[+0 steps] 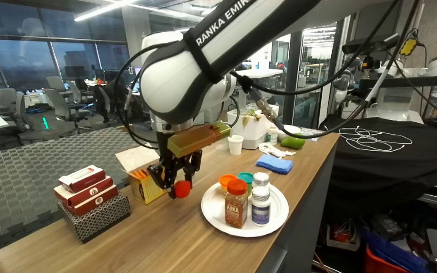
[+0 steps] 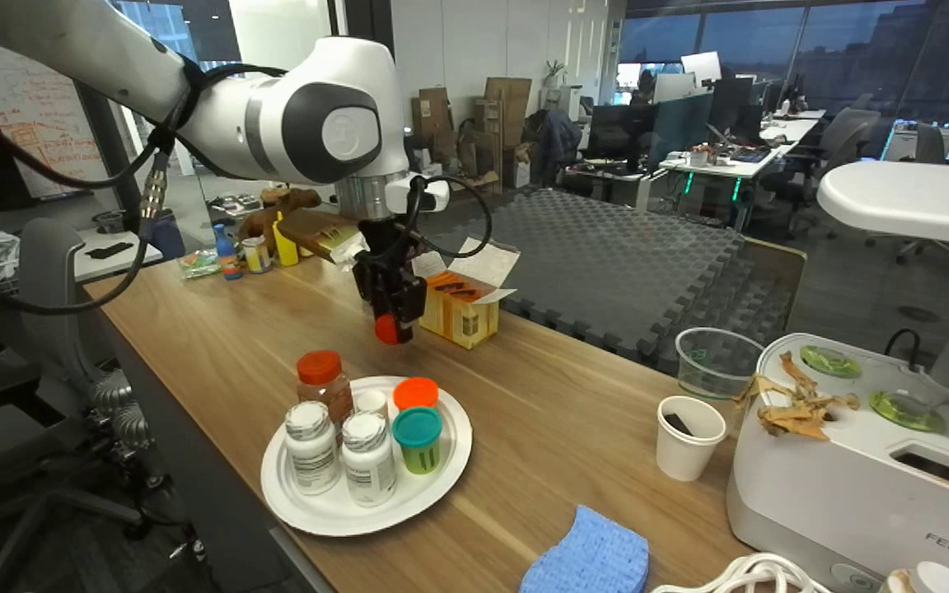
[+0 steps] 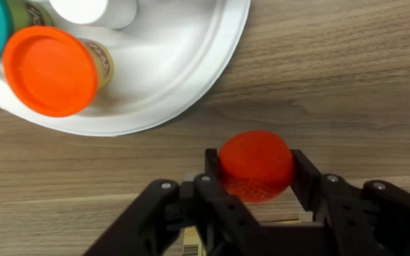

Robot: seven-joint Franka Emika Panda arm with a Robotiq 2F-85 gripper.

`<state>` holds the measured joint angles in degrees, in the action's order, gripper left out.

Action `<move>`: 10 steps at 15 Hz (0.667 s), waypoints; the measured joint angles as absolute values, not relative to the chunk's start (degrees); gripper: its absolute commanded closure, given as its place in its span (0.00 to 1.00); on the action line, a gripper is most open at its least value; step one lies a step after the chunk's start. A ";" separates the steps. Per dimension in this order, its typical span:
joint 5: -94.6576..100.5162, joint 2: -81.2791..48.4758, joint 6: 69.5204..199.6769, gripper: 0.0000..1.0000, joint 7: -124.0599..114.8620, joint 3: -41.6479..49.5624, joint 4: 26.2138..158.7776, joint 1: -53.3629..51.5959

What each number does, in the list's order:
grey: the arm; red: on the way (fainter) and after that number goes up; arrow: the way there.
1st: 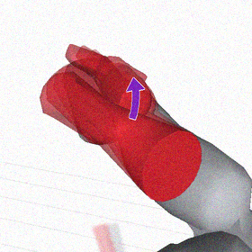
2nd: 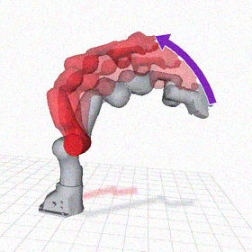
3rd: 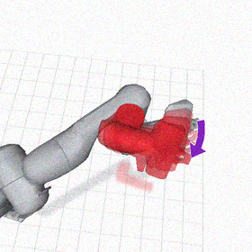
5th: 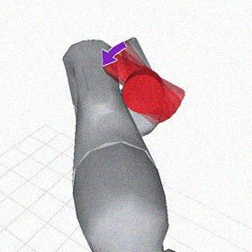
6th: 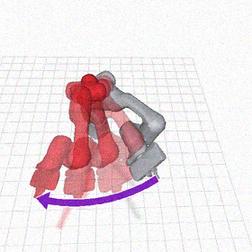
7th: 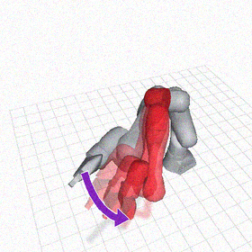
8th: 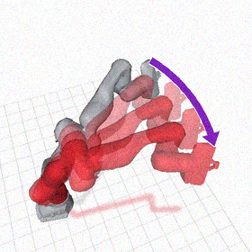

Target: Put all the bottles and the orange ball in the plate, and then use the blue object to clean the table

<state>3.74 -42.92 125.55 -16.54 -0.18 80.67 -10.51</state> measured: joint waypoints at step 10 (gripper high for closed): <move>3.75 -37.27 127.17 0.73 -16.56 1.12 92.96 -9.16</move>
